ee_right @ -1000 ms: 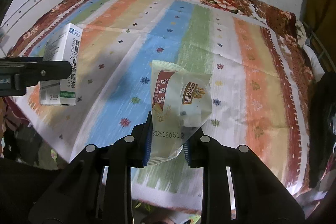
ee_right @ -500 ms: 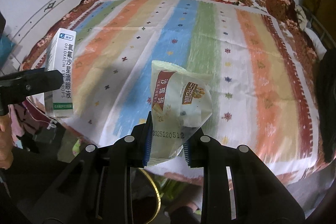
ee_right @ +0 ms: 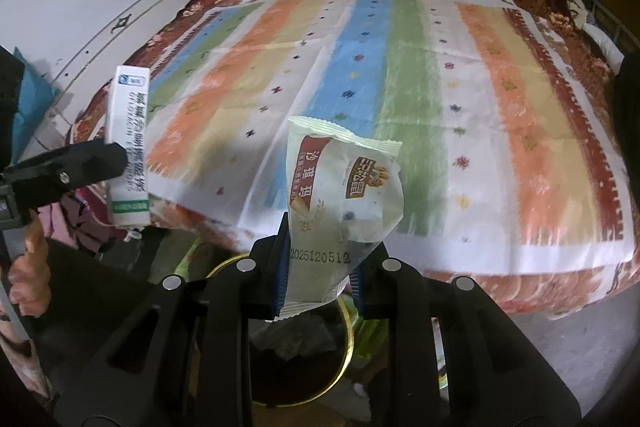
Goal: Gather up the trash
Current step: 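Carry the medicine box and the packet with both grippers over the black bin, then open both grippers over the bin to drop the box and packet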
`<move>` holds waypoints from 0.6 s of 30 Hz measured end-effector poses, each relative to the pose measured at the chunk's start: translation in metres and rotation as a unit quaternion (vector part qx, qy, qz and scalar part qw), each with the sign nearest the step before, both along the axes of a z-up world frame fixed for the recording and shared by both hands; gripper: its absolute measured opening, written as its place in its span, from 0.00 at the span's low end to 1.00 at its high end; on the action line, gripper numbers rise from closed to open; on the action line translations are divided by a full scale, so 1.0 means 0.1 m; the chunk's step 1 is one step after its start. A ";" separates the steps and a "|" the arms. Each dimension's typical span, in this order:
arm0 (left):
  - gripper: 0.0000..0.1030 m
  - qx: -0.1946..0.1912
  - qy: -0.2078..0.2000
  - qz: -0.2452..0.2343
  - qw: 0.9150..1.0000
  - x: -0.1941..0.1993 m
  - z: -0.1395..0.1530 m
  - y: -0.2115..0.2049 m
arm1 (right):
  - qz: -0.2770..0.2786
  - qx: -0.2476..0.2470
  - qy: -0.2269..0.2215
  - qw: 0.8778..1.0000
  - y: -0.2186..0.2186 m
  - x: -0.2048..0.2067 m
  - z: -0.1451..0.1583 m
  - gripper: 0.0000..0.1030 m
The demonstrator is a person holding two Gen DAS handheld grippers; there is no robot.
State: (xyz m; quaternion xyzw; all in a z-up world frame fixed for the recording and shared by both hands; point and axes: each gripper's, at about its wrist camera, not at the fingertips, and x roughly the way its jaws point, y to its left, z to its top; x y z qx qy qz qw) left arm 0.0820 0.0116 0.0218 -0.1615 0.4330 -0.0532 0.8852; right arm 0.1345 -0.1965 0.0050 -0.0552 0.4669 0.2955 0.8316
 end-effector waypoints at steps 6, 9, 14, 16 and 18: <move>0.76 0.005 -0.002 -0.012 1.000 -0.29 -0.13 -0.12 | 0.004 0.013 0.018 1.000 -0.08 -0.31 -0.17 0.24; 0.76 0.019 -0.006 -0.017 1.000 -0.40 -0.19 -0.20 | 0.009 0.022 0.021 1.000 -0.09 -0.44 -0.22 0.24; 0.76 0.019 0.003 -0.023 1.000 -0.55 -0.30 -0.26 | 0.009 0.022 0.030 0.999 -0.09 -0.61 -0.34 0.24; 0.76 0.019 0.006 -0.022 1.000 -0.61 -0.35 -0.27 | 0.011 0.019 0.035 0.999 -0.09 -0.68 -0.40 0.24; 0.76 0.021 0.011 -0.018 1.000 -0.66 -0.40 -0.28 | 0.014 0.017 0.044 0.999 -0.08 -0.76 -0.48 0.24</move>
